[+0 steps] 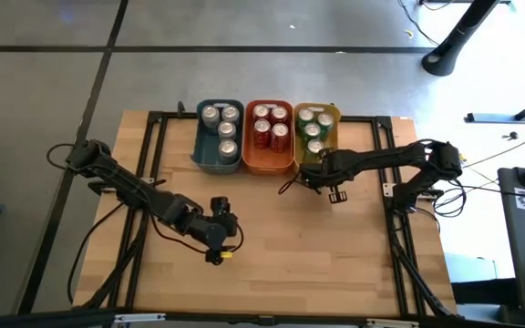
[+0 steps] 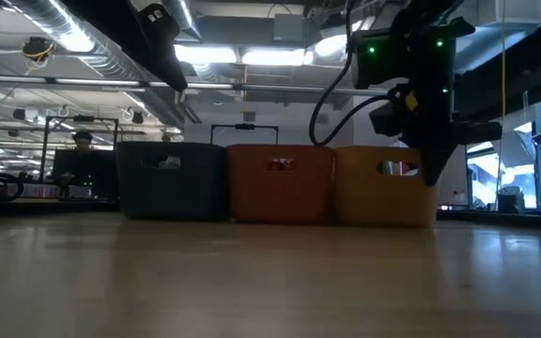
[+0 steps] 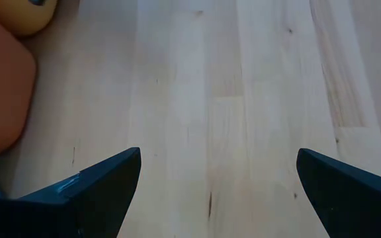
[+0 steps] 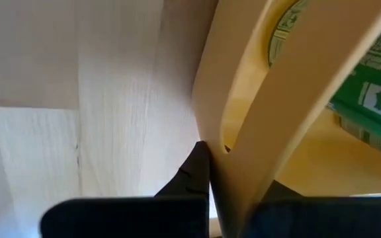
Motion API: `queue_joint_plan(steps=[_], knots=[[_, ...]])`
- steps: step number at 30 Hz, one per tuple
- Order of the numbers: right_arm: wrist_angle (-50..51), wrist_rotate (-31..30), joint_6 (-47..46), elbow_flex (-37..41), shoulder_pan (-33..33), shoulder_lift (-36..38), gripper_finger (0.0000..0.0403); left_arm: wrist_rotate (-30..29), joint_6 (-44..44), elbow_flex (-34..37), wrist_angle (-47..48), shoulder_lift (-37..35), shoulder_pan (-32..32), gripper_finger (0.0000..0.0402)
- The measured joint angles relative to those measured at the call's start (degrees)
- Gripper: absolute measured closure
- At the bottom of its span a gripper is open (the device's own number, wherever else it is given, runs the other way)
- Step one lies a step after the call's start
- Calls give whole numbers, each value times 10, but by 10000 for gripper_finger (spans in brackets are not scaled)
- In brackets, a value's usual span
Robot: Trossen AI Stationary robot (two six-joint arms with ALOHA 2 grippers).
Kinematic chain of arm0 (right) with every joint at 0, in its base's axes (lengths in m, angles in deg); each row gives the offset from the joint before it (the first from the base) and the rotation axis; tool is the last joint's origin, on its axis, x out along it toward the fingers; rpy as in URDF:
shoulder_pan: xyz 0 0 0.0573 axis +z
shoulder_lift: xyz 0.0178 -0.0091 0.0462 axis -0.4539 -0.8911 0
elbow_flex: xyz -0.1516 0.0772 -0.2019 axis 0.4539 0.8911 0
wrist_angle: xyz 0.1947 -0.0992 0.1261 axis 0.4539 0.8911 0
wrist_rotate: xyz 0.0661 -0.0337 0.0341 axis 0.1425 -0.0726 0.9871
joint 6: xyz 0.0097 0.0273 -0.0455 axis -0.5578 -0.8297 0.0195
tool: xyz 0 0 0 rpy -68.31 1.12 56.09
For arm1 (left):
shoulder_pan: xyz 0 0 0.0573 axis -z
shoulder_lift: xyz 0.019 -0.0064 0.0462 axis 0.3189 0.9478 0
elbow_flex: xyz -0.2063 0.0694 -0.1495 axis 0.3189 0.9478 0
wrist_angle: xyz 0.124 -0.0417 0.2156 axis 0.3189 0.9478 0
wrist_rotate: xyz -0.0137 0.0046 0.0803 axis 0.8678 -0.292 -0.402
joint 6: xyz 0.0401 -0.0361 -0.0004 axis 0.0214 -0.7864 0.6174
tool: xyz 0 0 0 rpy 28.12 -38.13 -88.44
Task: Sort soda cans
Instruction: Move the yellow bin to the right of the orange bin, then return to Home Position
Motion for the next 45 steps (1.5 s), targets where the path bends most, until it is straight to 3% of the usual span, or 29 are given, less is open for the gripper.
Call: queue_joint_plan(steps=[4, 13, 20, 23, 30, 38, 45], knots=[[-4, 4, -11, 0, -2, 0, 376, 0, 0, 0, 0, 0, 0, 11], [25, 4, -51, -34, -1, -2, 269, 0, 4, 0, 0, 0, 0, 11], [211, 94, -151, -171, 28, 12, 247, 0, 25, 0, 1, -12, -1, 11], [219, 128, -192, -200, 60, 40, 247, 0, 49, 0, 0, -25, -7, 11], [-42, 158, -217, -93, 124, 185, 283, 8, 124, 22, -52, -53, -48, 11], [-298, 190, -232, 125, 126, 387, 394, 99, 108, 177, -259, -145, -124, 11], [-471, 190, -248, 278, 126, 538, 389, 132, 57, 310, -445, -256, -177, 11]])
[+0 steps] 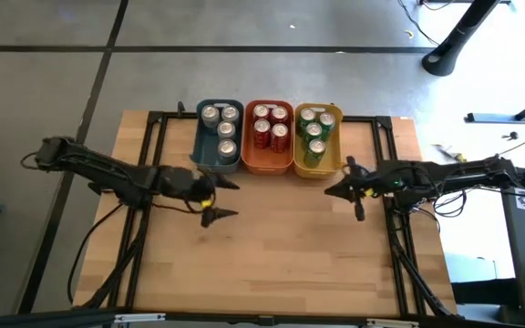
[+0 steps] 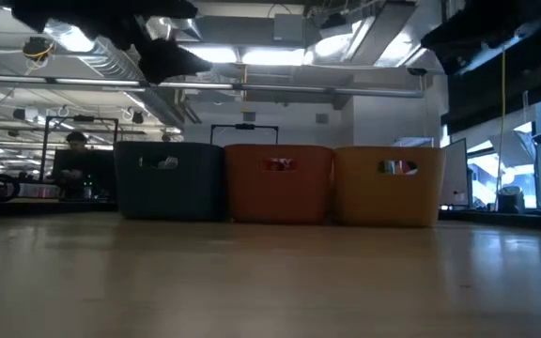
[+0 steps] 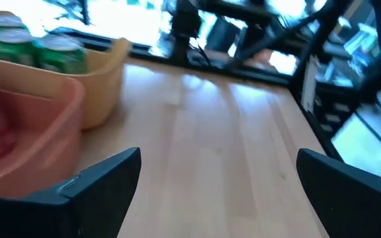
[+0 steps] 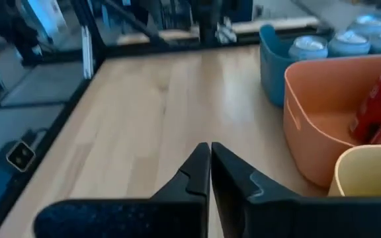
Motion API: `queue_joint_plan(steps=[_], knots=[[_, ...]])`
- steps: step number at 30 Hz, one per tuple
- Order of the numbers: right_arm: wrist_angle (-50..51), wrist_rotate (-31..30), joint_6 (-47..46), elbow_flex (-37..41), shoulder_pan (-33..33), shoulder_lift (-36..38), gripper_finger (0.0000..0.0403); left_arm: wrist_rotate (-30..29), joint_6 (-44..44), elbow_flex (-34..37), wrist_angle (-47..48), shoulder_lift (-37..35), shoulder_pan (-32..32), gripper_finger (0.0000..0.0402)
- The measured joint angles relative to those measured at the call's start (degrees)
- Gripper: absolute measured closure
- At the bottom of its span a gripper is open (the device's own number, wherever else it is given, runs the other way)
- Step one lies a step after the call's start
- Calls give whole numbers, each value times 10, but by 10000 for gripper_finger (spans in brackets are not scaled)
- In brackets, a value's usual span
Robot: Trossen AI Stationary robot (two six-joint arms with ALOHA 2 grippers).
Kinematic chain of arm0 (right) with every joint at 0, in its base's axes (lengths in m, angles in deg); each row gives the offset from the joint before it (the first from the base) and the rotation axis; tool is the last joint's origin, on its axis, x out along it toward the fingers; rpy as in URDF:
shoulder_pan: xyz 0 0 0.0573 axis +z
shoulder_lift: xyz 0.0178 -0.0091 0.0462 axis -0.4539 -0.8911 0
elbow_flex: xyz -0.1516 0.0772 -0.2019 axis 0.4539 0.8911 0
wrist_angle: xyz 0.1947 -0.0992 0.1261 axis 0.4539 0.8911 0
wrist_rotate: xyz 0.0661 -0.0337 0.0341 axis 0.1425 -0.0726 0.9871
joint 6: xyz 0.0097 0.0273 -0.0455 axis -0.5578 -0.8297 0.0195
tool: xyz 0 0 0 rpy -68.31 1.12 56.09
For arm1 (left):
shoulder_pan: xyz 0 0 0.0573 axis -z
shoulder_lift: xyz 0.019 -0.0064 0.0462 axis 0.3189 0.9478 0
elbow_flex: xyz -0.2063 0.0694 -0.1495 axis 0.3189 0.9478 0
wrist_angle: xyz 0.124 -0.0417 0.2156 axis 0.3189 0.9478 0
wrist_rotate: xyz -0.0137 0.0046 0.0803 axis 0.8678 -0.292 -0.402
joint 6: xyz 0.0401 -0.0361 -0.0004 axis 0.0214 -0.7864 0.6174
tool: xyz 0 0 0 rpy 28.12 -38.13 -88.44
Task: Sort soda cans
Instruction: Return to Home Position
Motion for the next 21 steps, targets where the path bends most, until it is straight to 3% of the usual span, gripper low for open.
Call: queue_joint_plan(steps=[6, 14, 17, 21], knots=[[-37, -50, -12, 84, 0, 79, 398, -6, -42, 52, -18, -57, -18, 11], [-49, -71, -32, 139, 0, 125, 398, -29, -70, 56, -13, -53, -17, 17], [-68, -71, -34, 161, 0, 138, 400, -41, -52, 56, -16, -54, -16, 63], [-93, -71, -45, 190, 0, 163, 398, -46, -10, 56, -3, -58, -21, 192]])
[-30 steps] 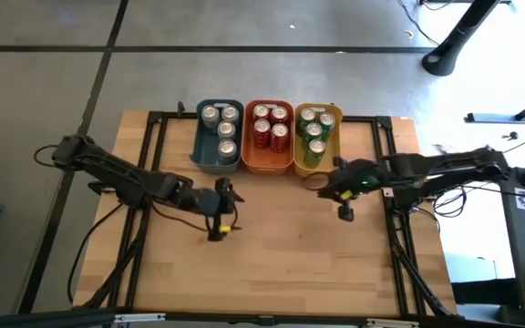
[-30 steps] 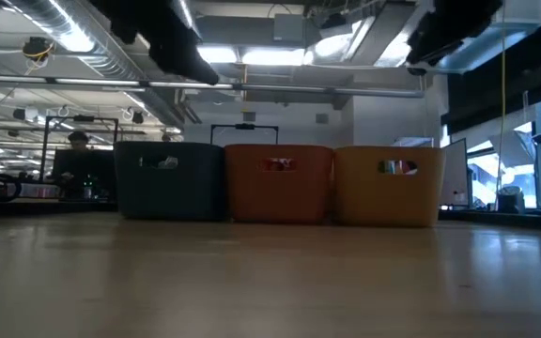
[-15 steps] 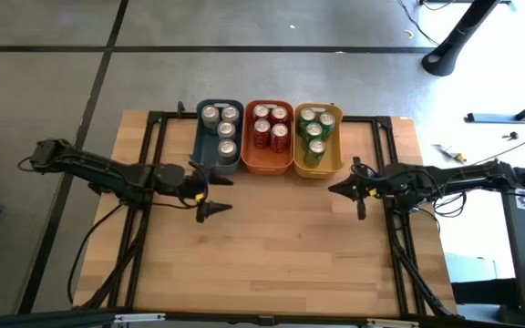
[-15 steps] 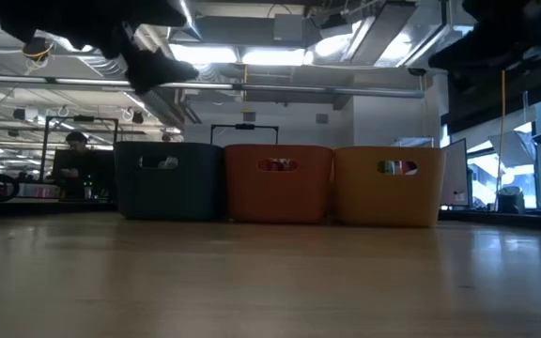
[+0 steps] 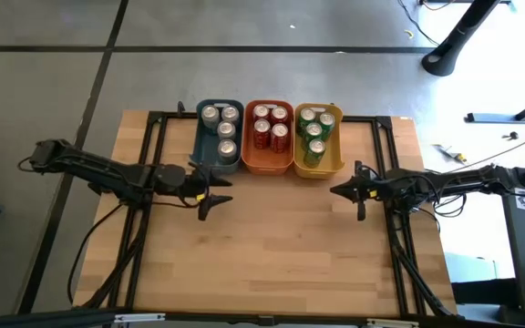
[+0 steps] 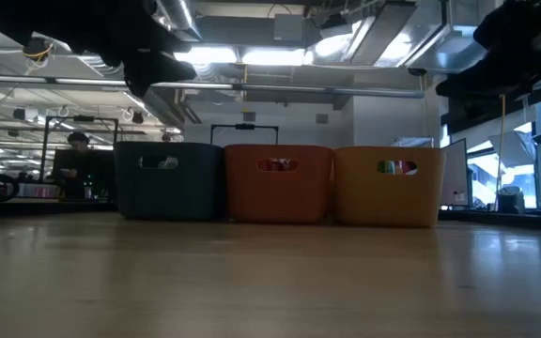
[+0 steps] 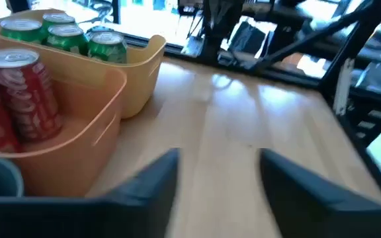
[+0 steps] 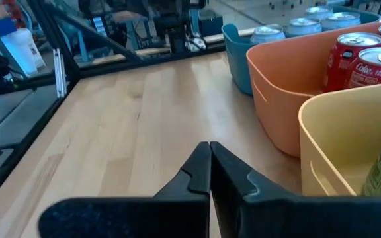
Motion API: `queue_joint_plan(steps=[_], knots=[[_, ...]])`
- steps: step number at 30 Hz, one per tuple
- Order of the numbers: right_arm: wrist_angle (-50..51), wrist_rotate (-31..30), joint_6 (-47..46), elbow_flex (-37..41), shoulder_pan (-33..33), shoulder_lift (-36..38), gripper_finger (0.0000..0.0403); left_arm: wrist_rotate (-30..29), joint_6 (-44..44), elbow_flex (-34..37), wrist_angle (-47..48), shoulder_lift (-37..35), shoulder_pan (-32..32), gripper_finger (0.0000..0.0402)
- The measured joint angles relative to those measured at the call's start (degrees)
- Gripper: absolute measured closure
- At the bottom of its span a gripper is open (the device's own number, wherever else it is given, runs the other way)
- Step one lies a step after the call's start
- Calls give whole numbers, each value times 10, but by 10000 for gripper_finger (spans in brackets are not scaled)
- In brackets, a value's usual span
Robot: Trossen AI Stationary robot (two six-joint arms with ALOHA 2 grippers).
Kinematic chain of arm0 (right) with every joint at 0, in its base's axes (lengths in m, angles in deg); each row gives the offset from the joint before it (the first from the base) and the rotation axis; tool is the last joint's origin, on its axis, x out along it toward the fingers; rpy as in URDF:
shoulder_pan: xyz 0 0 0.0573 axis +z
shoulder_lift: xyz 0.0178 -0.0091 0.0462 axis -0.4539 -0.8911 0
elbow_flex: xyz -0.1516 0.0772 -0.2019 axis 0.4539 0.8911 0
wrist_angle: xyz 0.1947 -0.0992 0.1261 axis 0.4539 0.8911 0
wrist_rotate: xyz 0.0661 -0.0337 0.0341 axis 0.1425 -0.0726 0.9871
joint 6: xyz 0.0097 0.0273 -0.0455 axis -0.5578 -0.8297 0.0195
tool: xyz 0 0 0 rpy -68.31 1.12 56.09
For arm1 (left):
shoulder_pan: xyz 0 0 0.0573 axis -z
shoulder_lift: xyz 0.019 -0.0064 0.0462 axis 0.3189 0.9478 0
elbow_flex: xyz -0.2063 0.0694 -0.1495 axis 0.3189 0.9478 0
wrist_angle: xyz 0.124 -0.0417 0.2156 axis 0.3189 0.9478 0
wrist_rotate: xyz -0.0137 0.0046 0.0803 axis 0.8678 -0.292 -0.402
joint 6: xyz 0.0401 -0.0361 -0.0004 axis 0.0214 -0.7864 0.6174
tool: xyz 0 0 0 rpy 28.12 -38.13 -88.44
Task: Sort soda cans
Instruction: Return to Home Position
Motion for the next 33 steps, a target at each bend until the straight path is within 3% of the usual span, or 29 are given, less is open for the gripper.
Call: queue_joint_plan(steps=[4, 6, 11, 16, 26, 33], knots=[[-18, 0, -7, 25, 0, 26, 398, 0, 37, 7, 29, -11, -8, 348], [-29, 4, -12, 38, 0, 40, 398, 0, 46, 23, 27, -29, -11, 385], [-32, 19, -12, 52, 0, 71, 398, 16, 59, 79, -4, -101, -17, 374], [-36, 17, -6, 68, 0, 101, 398, 17, 75, 143, -18, -200, -18, 397], [-79, 19, -14, 125, 0, 160, 398, 17, 80, 254, -12, -407, -55, 398], [-64, 14, 2, 126, 0, 195, 398, 40, 61, 257, 94, -534, -61, 398]])
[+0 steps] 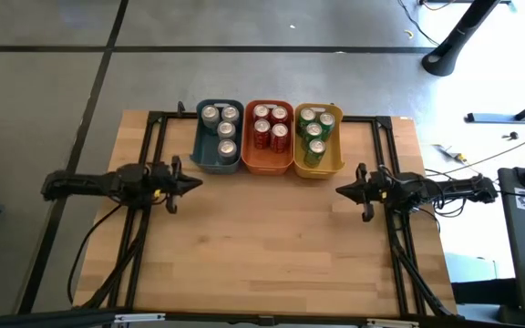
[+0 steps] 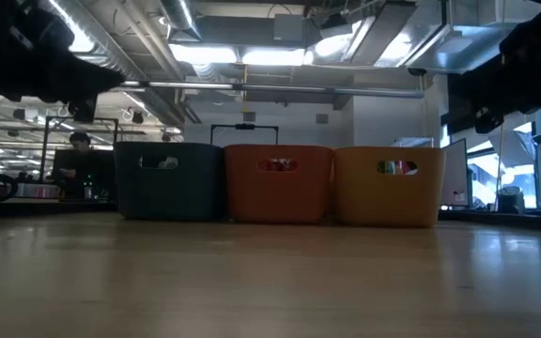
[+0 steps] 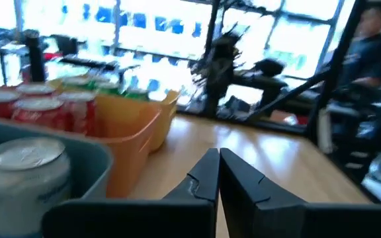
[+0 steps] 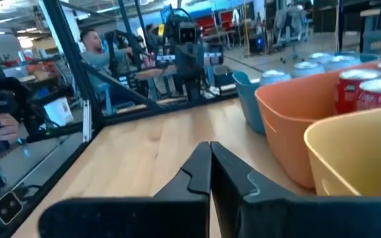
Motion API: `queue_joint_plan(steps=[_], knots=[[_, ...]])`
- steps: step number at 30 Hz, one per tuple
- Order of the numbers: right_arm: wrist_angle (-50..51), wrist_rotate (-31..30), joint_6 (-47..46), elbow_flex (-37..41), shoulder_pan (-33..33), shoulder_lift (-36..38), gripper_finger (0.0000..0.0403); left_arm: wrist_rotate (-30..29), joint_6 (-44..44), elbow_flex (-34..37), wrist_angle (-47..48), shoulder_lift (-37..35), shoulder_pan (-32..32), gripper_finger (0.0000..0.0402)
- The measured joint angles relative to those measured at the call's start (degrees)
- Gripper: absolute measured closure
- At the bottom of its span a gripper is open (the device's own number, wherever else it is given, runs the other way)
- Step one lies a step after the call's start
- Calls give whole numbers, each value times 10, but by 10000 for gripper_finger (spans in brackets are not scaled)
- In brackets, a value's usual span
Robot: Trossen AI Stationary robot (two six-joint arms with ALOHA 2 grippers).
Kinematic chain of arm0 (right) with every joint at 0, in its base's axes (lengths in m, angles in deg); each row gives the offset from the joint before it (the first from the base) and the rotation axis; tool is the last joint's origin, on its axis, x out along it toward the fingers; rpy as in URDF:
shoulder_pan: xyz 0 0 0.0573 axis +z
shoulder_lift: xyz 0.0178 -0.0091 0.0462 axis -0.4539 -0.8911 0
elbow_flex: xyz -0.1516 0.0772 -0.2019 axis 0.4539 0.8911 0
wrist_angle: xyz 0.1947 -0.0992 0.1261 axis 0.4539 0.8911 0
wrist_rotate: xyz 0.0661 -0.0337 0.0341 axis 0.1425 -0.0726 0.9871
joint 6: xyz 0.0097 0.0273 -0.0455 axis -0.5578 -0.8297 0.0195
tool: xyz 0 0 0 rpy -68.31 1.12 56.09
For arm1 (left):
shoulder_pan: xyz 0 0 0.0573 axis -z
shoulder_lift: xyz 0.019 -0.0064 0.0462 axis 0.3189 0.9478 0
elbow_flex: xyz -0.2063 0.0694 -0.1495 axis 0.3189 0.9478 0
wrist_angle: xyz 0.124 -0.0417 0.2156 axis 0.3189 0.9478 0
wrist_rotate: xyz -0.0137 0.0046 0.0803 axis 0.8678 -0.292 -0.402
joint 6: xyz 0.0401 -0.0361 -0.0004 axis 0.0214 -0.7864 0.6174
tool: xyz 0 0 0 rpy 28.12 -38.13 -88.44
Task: Sort soda cans
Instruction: Return to Home Position
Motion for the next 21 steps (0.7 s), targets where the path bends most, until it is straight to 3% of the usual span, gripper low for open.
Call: queue_joint_plan(steps=[8, 21], knots=[[7, 3, 39, 1, 0, 19, 398, 9, -21, 0, 3, 7, 0, 397], [11, 5, 59, 2, 0, 19, 398, 7, 14, 0, 2, 7, 0, 387]])
